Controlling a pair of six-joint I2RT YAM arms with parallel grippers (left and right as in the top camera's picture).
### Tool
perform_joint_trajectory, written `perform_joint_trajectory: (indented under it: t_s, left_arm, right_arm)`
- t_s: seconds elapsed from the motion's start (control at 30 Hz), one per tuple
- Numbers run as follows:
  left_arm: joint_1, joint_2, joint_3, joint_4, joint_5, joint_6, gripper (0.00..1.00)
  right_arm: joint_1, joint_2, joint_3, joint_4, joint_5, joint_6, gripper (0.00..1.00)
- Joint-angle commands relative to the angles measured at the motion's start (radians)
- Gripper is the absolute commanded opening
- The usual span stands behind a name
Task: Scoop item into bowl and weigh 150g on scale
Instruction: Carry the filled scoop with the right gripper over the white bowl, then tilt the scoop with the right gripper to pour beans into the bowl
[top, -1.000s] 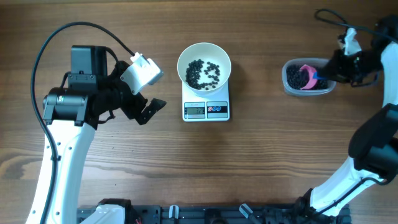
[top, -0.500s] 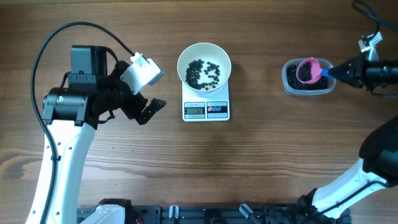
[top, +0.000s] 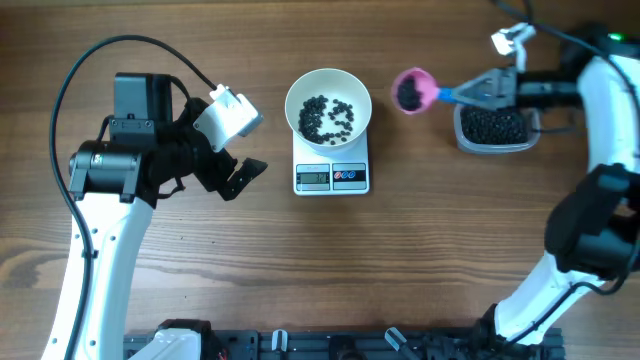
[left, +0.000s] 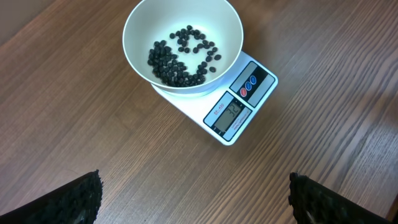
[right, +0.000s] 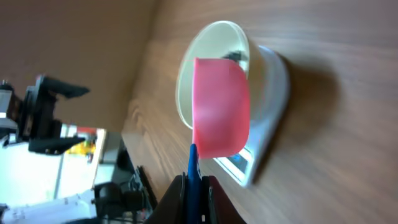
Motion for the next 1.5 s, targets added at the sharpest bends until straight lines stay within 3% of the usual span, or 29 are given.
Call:
perform_joint_trajectory:
  t_s: [0.0,0.17,0.3,0.4,1.03,1.47]
  left_arm:
    - [0.002,0.005,-0.011,0.003,0.005,-0.006,1.0]
    - [0.002,0.005,-0.011,0.003,0.004,-0.006,1.0]
    - [0.002,0.005,-0.011,0.003,0.005,-0.006,1.0]
    - [0.002,0.005,-0.011,0.003,0.004,-0.006,1.0]
    - [0.002,0.005,-0.011,0.003,0.005,-0.006,1.0]
    - [0.0,0.005,-0.011,0.003,0.004,-0.006,1.0]
  right_arm:
    - [0.091,0.016,0.008,0.087,-0.075,0.028,0.05]
    - [0.212,0.016,0.008,0.276,-0.01,0.136,0.05]
    - [0.305,0.016,0.008,0.386,0.189,0.115,0.05]
    - [0.325,0.014,0.008,0.414,0.233,0.105,0.05]
    - [0.389,-0.089,0.008,0.441,0.373,-0.196,0.05]
    - [0.389,-0.089,0.008,0.448,0.422,-0.629,0.05]
